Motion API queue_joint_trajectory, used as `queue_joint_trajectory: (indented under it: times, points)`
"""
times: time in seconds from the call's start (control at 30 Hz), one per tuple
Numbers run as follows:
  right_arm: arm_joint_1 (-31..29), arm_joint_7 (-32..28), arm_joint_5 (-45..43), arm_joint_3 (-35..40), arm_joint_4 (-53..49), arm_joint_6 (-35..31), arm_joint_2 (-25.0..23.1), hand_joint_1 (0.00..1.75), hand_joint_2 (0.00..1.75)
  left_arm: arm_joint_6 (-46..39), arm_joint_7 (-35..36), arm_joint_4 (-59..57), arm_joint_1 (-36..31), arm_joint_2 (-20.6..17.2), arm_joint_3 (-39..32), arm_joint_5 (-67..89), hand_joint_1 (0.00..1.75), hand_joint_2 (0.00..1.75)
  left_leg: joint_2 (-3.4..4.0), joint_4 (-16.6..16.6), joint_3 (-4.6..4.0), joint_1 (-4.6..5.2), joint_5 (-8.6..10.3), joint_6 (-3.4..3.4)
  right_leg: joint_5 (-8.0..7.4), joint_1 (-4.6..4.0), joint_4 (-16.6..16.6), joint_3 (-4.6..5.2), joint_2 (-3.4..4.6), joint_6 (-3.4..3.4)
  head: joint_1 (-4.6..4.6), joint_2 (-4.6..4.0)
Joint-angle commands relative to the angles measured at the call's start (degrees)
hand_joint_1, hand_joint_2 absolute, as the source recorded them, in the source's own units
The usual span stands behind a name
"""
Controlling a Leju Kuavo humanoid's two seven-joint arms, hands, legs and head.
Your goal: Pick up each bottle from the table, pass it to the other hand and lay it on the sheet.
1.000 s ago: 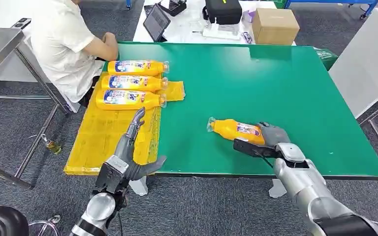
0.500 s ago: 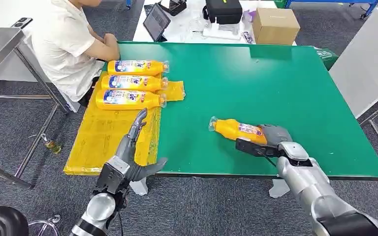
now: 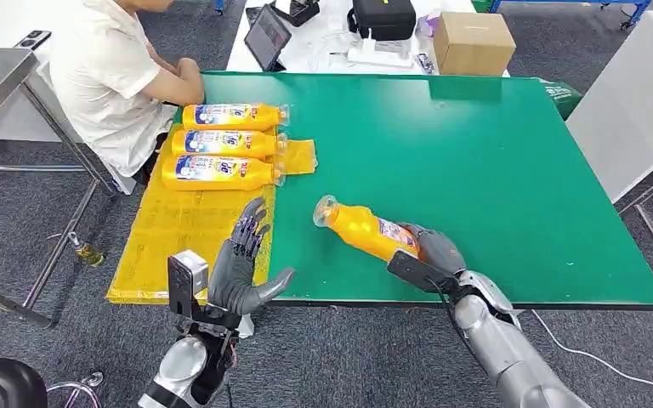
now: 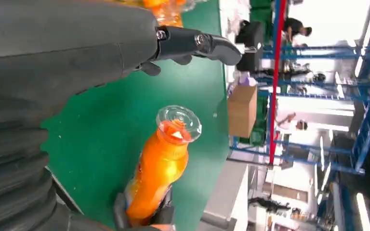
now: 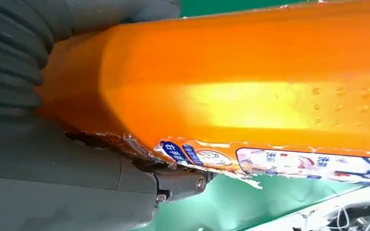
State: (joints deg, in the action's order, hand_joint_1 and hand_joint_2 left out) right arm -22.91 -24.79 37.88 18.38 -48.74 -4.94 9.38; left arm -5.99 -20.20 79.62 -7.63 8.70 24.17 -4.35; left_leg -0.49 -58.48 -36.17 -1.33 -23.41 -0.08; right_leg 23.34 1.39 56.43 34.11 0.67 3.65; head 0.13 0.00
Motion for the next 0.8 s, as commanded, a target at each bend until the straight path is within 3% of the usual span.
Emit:
queue_joint_trajectory:
  times: [0.03, 0.1, 0.3, 0.43, 0.5, 0.57, 0.67, 0.8]
  points:
    - [1.8, 0.4, -0.4, -0.3, -2.1, 0.6, -1.1, 1.75, 1.75, 0.0, 0.3, -4.0, -1.1, -0.1, 0.8, -0.4, 0.0, 1.75, 0.0, 0.1, 0.11, 0.02, -0.04, 0.11, 0.04, -0.03, -0.1, -0.15, -0.11, -0.15, -0.02, 0.0]
    - [2.7, -3.6, -3.8, -0.7, -4.5, -0.1, -3.2, 1.75, 1.75, 1.5, 3.3, -4.8, -0.2, 1.3, -0.9, -7.7, 0.0, 1.75, 0.06, 0.1, 0.08, 0.01, -0.07, 0.1, 0.05, -0.03, -0.1, -0.12, -0.04, -0.17, -0.02, 0.0]
    - [6.1, -2.5, -7.7, 6.3, -17.0, -1.7, -7.0, 1.75, 1.75, -1.1, 3.7, -9.2, -1.4, 2.0, 0.5, -18.1, 0.0, 1.75, 0.27, 0.1, 0.04, 0.02, -0.12, 0.04, 0.05, -0.04, 0.0, 0.0, 0.16, -0.23, 0.02, 0.0]
    - [4.5, -1.4, -8.8, 10.3, -16.3, -2.0, -7.0, 1.75, 1.75, -3.7, 3.4, -10.8, -4.1, 1.5, 1.3, -20.2, 0.0, 1.75, 0.17, 0.1, -0.11, 0.01, -0.11, 0.06, 0.09, -0.05, 0.0, 0.2, 0.04, -0.24, -0.04, 0.0]
    - [2.5, -1.7, -9.9, 11.9, -13.2, -1.8, -7.9, 1.75, 1.75, -0.3, 3.1, -10.0, -4.6, 0.8, 2.9, -21.9, 0.0, 1.75, 0.08, 0.0, -0.21, -0.03, -0.07, 0.07, 0.08, -0.08, 0.0, 0.26, -0.06, -0.21, -0.02, 0.0]
    - [1.3, -2.1, -10.6, 13.1, -11.4, -1.0, -8.5, 1.61, 1.75, 1.6, 2.4, -8.1, -4.6, -0.1, 4.3, -21.2, 0.0, 1.75, 0.15, 0.0, -0.22, -0.03, -0.08, 0.1, 0.07, -0.07, 0.0, 0.26, 0.01, -0.19, -0.02, 0.0]
    - [1.0, -3.0, -11.3, 15.2, -11.0, 0.3, -9.2, 1.73, 1.75, 1.8, 2.9, -7.0, -5.4, -1.0, 5.3, -19.3, 0.0, 1.75, 0.26, 0.0, -0.33, -0.02, -0.09, 0.08, 0.05, -0.03, 0.1, 0.35, 0.15, -0.17, -0.02, 0.0]
    - [1.4, -3.8, -12.1, 16.9, -12.7, 0.8, -10.2, 1.75, 1.75, 0.9, 3.6, -9.4, -6.6, 0.2, 4.6, -19.5, 0.0, 1.75, 0.01, 0.0, -0.45, 0.02, -0.01, 0.02, 0.04, -0.01, 0.1, 0.4, -0.07, -0.15, 0.0, 0.0]
